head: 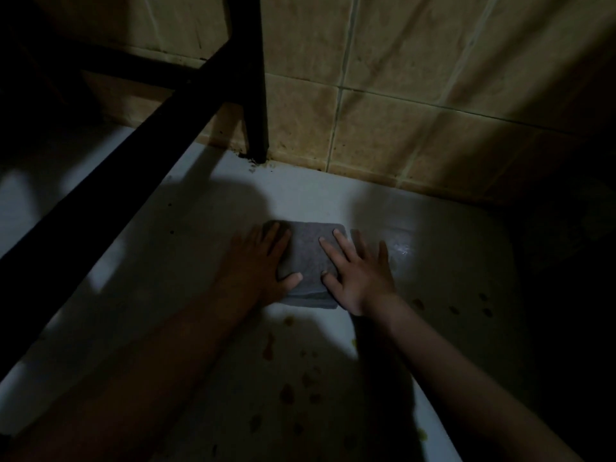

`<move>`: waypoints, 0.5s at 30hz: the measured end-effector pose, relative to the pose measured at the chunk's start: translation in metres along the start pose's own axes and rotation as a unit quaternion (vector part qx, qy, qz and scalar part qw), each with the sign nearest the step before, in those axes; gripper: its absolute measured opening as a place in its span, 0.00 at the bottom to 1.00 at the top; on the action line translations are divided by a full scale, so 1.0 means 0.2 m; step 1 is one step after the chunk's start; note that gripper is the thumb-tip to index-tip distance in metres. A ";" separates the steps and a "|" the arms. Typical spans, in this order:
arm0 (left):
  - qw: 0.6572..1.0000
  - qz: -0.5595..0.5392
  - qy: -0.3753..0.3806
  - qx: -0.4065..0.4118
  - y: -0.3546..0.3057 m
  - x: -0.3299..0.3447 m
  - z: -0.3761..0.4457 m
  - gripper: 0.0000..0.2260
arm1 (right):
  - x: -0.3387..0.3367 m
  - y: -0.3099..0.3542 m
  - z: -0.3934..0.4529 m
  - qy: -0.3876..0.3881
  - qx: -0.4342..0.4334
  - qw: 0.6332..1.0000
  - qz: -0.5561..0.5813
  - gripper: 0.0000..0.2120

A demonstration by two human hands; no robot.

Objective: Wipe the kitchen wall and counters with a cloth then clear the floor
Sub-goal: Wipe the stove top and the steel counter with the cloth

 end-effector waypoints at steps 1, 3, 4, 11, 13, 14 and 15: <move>1.000 -0.004 -0.001 0.004 -0.01 0.00 0.02 0.39 | 0.00 -0.01 0.02 -0.003 0.001 1.000 0.001 0.29; 1.000 -0.001 -0.009 0.007 -0.02 -0.02 0.07 0.38 | -0.01 -0.04 0.05 -0.005 0.004 1.000 0.000 0.29; 1.000 0.001 -0.013 0.007 -0.03 -0.02 0.09 0.38 | -0.02 -0.06 0.07 -0.005 0.005 1.000 -0.003 0.29; 0.999 0.002 -0.042 0.025 -0.07 -0.07 0.27 0.37 | -0.05 -0.21 0.20 -0.027 0.014 0.999 -0.031 0.29; 0.999 0.003 -0.041 0.027 -0.09 -0.08 0.32 0.38 | -0.07 -0.25 0.25 -0.023 0.020 0.999 -0.041 0.29; 0.999 0.001 -0.038 0.027 -0.09 -0.09 0.35 0.37 | -0.07 -0.27 0.27 -0.022 0.023 0.998 -0.045 0.29; 0.999 0.001 -0.035 0.027 -0.10 -0.10 0.38 0.37 | -0.08 -0.29 0.29 -0.022 0.027 0.998 -0.048 0.29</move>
Point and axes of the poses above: each hand's wrist, its own z-axis towards the middle knuckle, its own x-axis out of the palm, y = z × x, the point moved 3 cm from there along z, towards the middle knuckle, and after that the axes turned 4 degrees about -z, right-handed, at the moved point
